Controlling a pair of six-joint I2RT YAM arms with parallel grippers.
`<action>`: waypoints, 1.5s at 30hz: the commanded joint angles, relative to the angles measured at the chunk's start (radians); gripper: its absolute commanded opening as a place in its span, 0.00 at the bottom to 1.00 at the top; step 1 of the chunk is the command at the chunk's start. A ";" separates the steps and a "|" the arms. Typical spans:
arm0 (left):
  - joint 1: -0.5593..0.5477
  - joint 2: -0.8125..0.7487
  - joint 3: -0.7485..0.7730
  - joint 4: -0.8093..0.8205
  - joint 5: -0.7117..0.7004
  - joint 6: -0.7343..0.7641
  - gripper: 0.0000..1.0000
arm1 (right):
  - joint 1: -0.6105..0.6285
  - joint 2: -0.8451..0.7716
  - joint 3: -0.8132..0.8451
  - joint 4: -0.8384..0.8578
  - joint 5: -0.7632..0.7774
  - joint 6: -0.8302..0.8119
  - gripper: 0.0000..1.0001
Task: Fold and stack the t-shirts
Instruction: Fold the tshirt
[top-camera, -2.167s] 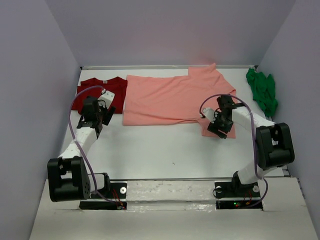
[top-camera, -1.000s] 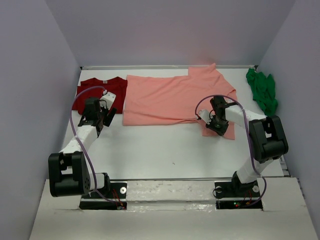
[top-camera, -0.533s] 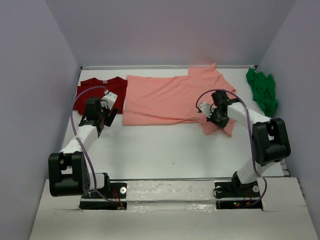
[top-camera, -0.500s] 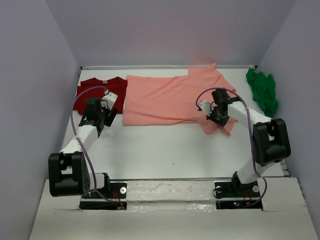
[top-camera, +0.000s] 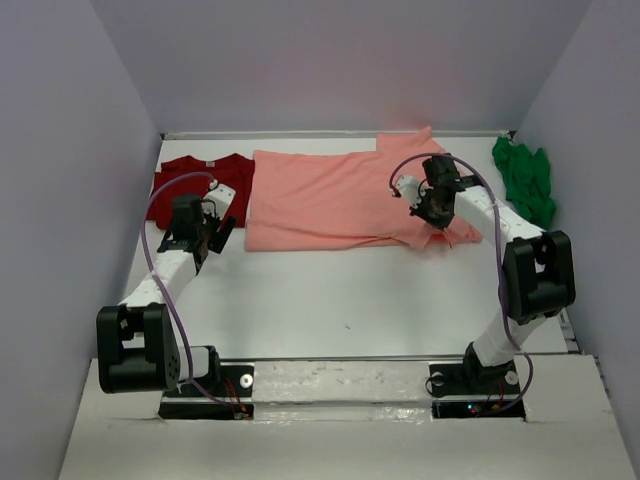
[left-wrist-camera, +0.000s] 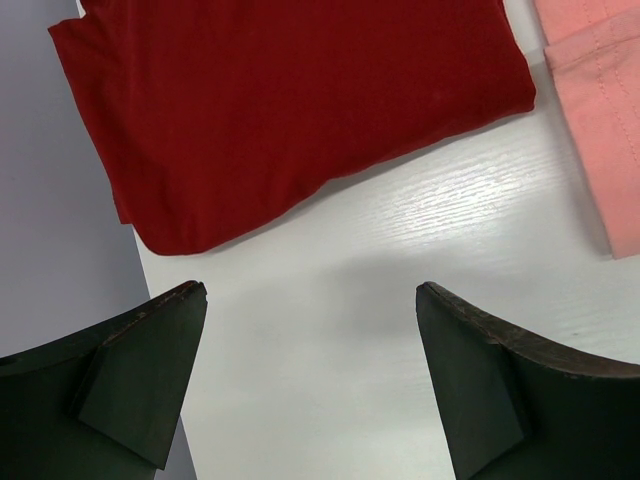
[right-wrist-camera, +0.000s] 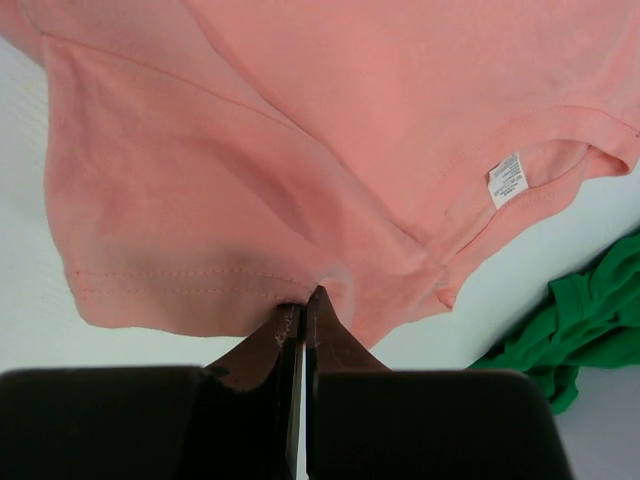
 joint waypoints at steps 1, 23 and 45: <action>-0.014 0.007 0.054 0.008 0.011 0.000 0.99 | 0.009 0.029 0.060 0.034 0.025 0.009 0.00; -0.072 0.045 0.054 0.019 -0.047 0.024 0.99 | 0.009 0.299 0.337 0.157 0.120 -0.005 0.00; -0.091 0.065 0.042 0.019 -0.078 0.039 0.99 | -0.009 0.495 0.518 0.183 0.167 -0.048 0.39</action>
